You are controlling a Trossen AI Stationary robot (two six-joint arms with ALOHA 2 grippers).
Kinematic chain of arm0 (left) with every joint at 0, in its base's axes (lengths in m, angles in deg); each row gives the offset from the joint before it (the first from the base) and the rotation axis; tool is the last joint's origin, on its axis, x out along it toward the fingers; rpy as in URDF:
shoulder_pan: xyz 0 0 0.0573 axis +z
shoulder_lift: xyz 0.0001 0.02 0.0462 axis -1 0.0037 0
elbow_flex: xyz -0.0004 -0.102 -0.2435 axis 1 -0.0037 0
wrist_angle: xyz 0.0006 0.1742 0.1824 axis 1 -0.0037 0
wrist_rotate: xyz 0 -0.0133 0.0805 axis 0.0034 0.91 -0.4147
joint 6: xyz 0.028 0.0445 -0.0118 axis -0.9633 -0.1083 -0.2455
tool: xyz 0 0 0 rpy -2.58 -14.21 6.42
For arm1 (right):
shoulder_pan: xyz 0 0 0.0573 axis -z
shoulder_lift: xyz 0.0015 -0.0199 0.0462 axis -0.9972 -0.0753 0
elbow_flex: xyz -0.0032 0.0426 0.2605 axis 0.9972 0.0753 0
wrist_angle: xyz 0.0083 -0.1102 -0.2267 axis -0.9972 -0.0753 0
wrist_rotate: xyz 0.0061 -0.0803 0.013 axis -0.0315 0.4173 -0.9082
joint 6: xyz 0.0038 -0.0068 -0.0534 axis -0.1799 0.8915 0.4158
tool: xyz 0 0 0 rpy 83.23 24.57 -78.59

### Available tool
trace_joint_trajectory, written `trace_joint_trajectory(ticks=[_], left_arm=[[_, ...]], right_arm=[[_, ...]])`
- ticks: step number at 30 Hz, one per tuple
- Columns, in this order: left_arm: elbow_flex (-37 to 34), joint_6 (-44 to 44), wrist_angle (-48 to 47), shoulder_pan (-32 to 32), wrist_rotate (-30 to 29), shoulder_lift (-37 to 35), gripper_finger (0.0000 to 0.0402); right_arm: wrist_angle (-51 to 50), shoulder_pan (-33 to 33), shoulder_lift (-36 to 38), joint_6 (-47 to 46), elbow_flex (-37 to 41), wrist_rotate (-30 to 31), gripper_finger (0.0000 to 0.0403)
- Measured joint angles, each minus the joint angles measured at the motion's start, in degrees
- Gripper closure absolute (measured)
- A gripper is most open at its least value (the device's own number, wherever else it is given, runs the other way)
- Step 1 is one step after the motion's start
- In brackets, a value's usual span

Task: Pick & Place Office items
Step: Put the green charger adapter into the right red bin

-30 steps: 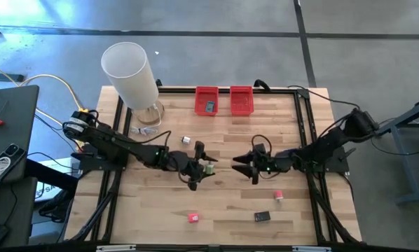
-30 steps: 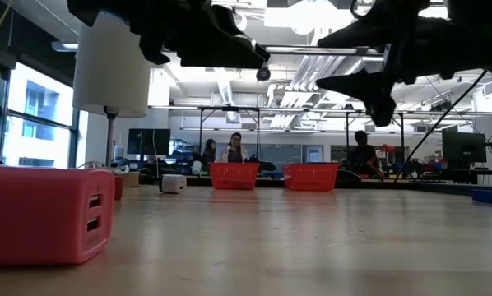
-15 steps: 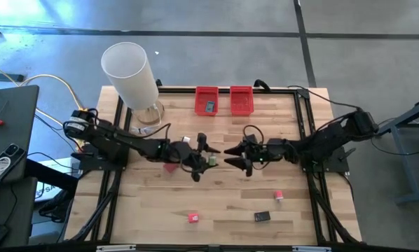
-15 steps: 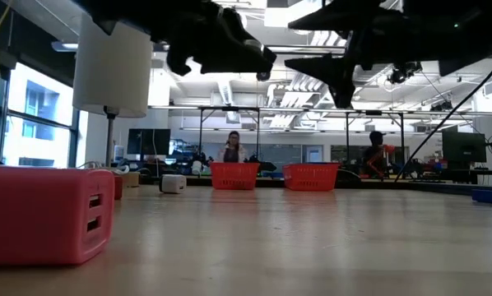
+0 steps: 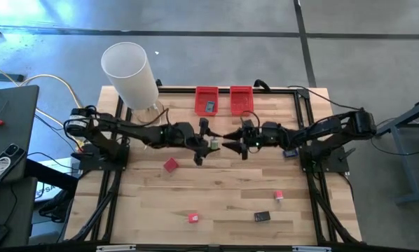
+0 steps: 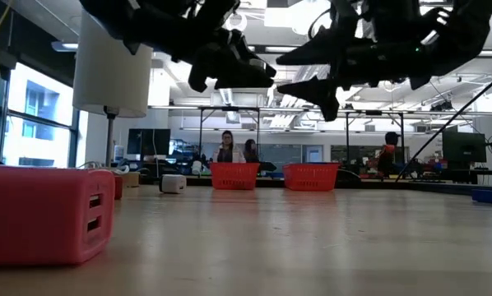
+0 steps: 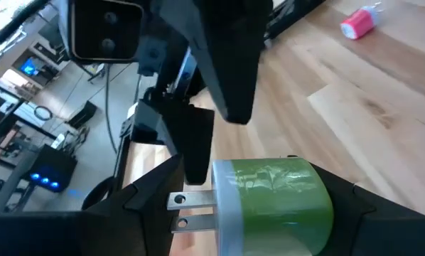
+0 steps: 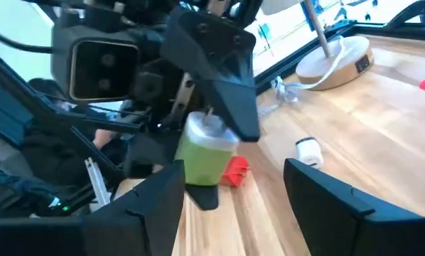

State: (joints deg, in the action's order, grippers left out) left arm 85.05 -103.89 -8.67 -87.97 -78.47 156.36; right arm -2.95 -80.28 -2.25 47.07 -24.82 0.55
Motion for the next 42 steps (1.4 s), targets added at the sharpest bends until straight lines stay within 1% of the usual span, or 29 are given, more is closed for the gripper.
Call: trace_joint_trajectory(ticks=[2,5,9,16,24,29,31,33,36,39,42], left_arm=[[0.0,0.0,0.0,1.6,1.4,0.0,0.0176],[0.0,-0.1,0.6,3.6,3.9,0.0,0.0176],[0.0,-1.1,2.5,5.0,4.7,0.0,0.0176],[0.4,-2.7,3.2,6.1,6.3,0.0,0.0176],[0.8,-4.7,3.5,6.1,5.9,0.0,0.0176],[1.0,-5.0,3.0,6.1,5.8,0.0,0.0176],[1.0,-5.2,2.7,6.0,5.7,-0.1,0.0176],[1.1,-5.2,2.4,6.1,5.7,-0.1,0.0176],[1.1,-5.2,2.1,5.9,5.4,-0.1,0.0176],[1.1,-5.8,2.0,5.9,5.3,-0.1,0.0176],[1.1,-7.2,1.9,5.9,5.4,-0.1,0.0176]], right_arm=[[0.4,1.9,0.0,0.0,-0.2,-3.1,0.0174],[-0.4,4.1,0.0,-0.1,-0.9,-5.4,0.0174],[-1.3,6.3,0.0,0.3,-2.4,-9.5,0.0174],[-8.1,7.9,-0.1,3.2,-7.0,-10.6,0.0174],[-8.3,7.8,-5.0,5.1,-11.9,-13.4,0.0174],[-8.0,7.8,-7.6,8.0,-14.4,-16.2,0.0174],[-8.0,7.7,-7.6,9.1,-14.7,-15.6,0.0174],[-7.9,7.7,-7.6,10.6,-14.8,-13.8,0.0174],[-7.5,7.7,-7.6,10.9,-14.8,-13.7,0.0174],[-7.4,7.7,-7.6,12.7,-14.8,-13.6,0.0188],[-7.4,7.7,-7.6,13.1,-14.8,-14.0,0.022]])
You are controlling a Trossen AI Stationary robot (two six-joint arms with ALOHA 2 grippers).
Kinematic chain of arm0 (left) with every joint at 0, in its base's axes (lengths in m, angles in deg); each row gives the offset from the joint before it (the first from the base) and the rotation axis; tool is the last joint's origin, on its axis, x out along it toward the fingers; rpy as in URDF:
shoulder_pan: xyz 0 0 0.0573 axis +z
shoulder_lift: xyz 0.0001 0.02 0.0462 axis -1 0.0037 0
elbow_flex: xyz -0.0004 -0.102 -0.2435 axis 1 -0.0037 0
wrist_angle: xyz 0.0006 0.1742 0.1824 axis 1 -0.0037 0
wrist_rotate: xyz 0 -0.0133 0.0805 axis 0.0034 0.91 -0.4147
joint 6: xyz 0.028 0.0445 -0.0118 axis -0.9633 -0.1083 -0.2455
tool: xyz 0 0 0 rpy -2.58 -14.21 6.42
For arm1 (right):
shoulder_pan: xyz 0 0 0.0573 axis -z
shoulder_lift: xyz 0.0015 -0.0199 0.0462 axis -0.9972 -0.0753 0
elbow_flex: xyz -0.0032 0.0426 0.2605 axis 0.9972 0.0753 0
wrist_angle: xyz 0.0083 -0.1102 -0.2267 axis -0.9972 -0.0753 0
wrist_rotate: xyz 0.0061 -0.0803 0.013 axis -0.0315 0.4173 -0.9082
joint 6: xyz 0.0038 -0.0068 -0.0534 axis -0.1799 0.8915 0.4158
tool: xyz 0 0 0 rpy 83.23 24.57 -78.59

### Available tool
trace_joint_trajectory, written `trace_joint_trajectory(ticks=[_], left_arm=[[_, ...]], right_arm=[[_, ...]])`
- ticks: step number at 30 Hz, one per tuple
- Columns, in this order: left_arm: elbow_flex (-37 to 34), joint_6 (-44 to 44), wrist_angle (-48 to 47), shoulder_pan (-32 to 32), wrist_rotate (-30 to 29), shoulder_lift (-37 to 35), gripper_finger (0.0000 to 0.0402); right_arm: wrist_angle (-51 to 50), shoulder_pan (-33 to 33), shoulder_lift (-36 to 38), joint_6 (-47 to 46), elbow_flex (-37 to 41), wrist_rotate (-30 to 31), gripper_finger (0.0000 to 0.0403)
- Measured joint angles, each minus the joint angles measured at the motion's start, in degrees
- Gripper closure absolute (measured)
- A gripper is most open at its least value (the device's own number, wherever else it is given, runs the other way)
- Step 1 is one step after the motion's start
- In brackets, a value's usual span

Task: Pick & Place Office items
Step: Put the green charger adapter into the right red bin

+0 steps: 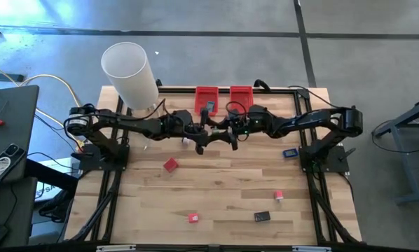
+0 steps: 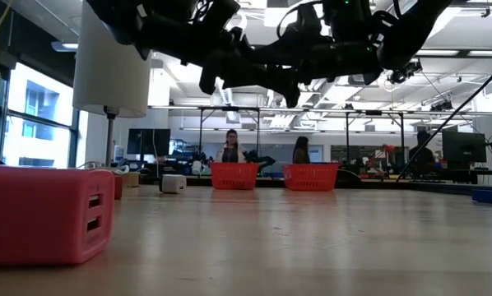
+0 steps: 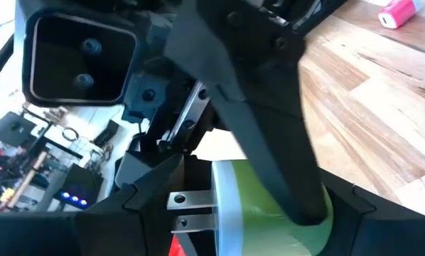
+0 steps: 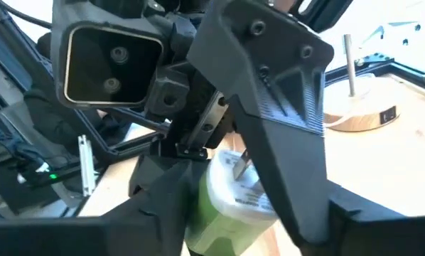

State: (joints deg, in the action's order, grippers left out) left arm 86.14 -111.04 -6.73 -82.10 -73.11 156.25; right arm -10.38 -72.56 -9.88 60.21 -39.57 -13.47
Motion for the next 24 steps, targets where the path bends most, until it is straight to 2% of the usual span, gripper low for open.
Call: trace_joint_trajectory(ticks=[4,12,24], left_arm=[[0.0,-2.5,0.0,-0.1,0.1,-0.1,0.0176],[-0.1,-4.5,0.0,-1.1,-0.4,0.1,0.0169],[-0.2,-11.2,1.2,-4.3,-8.4,0.2,0.0166]], right_arm=[[0.1,0.1,0.0,-0.8,0.0,-1.7,0.0264],[-1.3,0.0,0.0,2.6,0.0,-1.5,0.0264],[-2.6,0.0,0.1,4.9,-0.1,-3.7,0.0266]])
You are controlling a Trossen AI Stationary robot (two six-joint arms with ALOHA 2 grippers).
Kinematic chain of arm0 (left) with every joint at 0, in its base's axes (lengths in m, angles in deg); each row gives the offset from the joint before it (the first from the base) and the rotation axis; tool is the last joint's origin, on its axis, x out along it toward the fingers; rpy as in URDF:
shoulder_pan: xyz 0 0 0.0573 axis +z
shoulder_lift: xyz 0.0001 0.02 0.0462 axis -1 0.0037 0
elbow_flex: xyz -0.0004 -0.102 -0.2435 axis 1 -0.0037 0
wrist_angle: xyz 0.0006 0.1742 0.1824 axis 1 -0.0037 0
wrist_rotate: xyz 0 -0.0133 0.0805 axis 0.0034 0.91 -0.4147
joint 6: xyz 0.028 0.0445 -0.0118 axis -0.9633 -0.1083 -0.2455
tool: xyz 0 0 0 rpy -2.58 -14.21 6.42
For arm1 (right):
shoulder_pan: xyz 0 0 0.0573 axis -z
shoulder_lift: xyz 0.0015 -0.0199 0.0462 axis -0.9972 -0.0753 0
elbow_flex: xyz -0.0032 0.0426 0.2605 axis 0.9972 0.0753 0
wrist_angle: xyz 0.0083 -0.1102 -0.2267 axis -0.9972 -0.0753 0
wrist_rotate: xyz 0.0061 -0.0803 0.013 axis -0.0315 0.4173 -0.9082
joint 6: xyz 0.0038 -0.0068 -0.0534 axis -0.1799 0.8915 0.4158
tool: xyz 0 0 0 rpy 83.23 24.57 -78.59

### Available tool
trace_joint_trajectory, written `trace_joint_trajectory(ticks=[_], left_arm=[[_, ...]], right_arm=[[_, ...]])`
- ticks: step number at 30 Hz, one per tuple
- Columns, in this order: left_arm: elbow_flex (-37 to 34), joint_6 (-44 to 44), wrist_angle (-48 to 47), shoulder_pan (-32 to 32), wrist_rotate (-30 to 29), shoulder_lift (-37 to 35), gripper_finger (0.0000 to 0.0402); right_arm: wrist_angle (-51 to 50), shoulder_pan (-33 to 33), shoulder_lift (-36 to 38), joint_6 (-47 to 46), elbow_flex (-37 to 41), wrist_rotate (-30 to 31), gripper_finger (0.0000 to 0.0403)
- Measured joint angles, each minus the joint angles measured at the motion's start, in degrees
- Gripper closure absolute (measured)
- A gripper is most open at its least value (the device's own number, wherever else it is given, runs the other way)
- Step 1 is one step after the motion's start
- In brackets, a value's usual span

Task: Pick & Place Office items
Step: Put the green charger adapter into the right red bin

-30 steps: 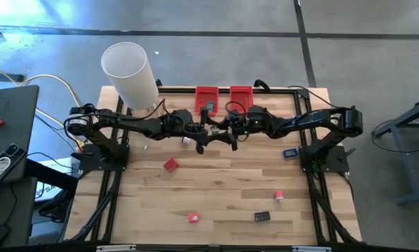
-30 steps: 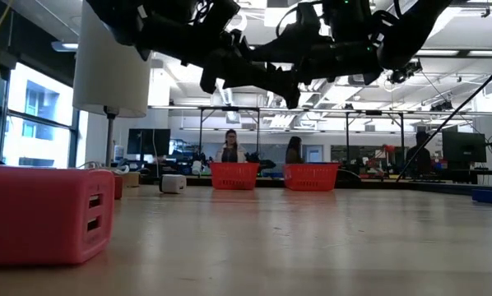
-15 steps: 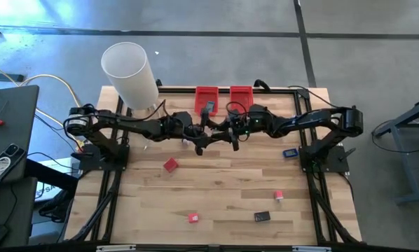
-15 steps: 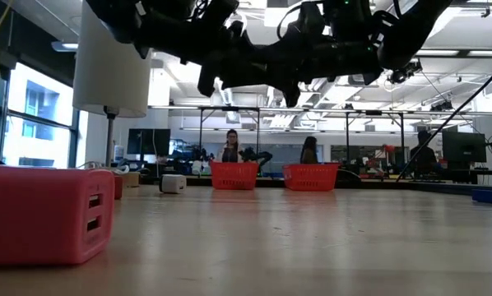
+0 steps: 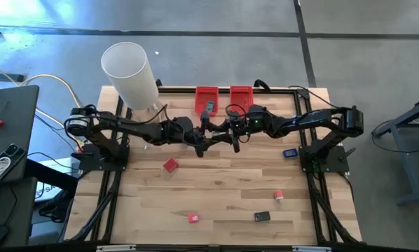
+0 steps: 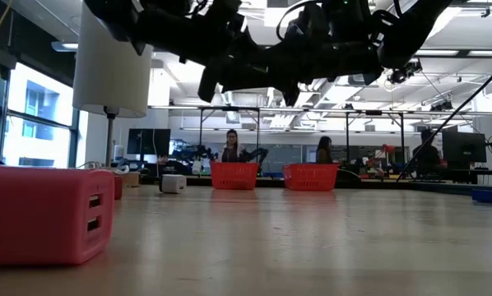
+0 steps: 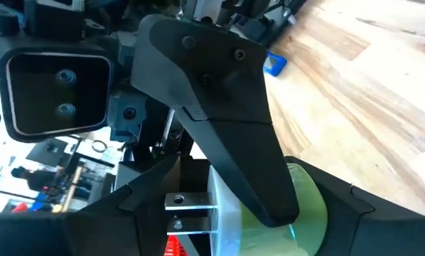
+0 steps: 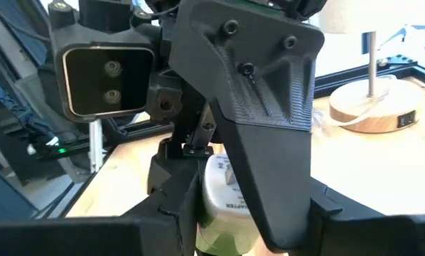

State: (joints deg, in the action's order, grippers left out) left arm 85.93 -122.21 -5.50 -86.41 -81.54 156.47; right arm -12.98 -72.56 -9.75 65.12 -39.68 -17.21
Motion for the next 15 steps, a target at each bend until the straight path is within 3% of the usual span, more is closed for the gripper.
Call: trace_joint_trajectory(ticks=[15], left_arm=[[-0.1,-3.3,4.5,-0.6,-3.9,0.0,0.0165]], right_arm=[[-0.4,0.0,0.2,-0.9,-0.1,-0.4,0.0266]])
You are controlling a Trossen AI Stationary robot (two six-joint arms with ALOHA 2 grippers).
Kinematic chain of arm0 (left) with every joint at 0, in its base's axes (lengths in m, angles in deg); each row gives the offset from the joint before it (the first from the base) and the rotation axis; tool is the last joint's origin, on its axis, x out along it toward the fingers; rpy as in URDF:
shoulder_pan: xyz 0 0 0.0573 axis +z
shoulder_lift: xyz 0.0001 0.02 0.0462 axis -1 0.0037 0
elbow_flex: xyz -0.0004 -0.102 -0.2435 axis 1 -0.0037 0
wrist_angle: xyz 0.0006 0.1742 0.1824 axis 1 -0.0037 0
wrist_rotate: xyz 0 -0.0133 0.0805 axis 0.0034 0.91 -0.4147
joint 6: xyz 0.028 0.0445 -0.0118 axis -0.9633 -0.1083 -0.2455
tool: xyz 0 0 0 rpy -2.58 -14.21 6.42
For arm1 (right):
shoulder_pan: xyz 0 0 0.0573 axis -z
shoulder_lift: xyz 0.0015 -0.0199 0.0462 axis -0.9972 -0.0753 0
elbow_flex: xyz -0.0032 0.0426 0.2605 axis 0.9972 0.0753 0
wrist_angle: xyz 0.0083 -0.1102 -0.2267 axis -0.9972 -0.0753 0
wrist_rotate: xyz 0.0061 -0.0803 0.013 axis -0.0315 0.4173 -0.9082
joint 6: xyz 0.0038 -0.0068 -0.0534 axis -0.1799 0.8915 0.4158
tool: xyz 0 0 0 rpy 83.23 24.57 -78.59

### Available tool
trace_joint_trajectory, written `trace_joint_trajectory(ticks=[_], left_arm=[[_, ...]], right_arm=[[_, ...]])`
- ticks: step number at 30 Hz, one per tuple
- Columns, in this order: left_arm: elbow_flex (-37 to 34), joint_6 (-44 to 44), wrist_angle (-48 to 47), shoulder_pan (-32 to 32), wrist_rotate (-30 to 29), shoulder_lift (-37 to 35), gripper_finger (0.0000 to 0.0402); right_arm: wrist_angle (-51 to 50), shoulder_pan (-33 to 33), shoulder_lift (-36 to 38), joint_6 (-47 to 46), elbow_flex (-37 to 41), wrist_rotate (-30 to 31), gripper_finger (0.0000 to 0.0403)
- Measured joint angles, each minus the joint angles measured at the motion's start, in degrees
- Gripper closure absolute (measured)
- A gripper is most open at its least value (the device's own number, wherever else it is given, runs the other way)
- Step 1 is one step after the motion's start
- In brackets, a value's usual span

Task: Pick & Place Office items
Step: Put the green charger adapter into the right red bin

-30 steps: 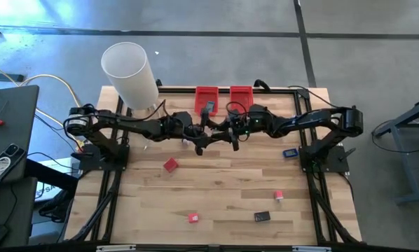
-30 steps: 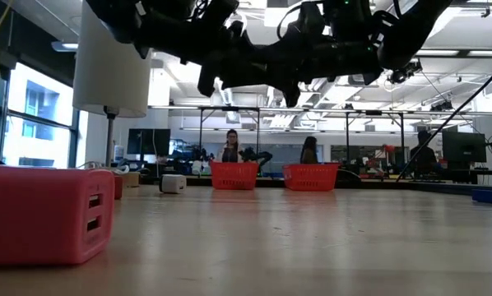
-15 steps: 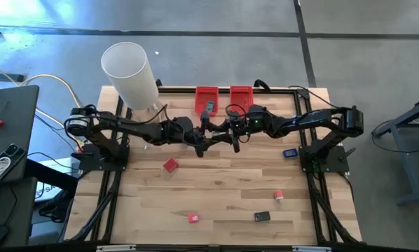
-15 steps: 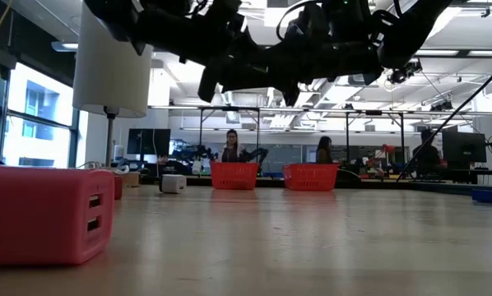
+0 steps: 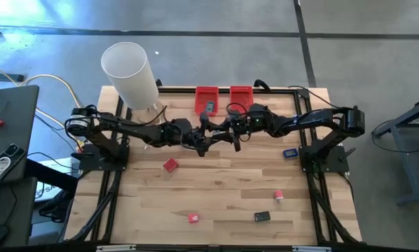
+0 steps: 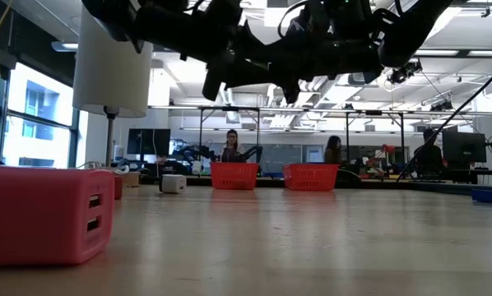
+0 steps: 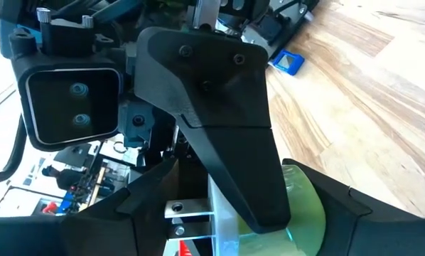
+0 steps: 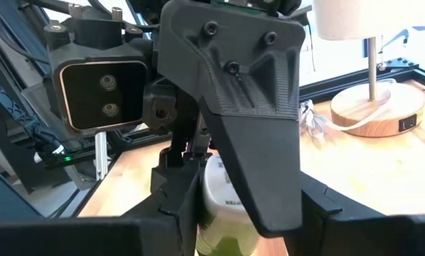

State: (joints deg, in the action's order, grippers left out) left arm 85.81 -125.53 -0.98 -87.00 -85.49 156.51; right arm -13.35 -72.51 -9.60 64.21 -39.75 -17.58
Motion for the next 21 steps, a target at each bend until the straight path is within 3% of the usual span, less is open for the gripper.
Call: trace_joint_trajectory(ticks=[13,21], left_arm=[[0.0,1.5,1.4,-0.5,-3.2,0.0,0.0164],[0.0,1.1,3.5,-2.2,-9.7,0.0,0.0164]], right_arm=[[-0.9,0.0,0.0,1.1,0.0,0.1,0.0269],[-1.0,0.0,0.0,1.5,0.0,0.3,0.0269]])
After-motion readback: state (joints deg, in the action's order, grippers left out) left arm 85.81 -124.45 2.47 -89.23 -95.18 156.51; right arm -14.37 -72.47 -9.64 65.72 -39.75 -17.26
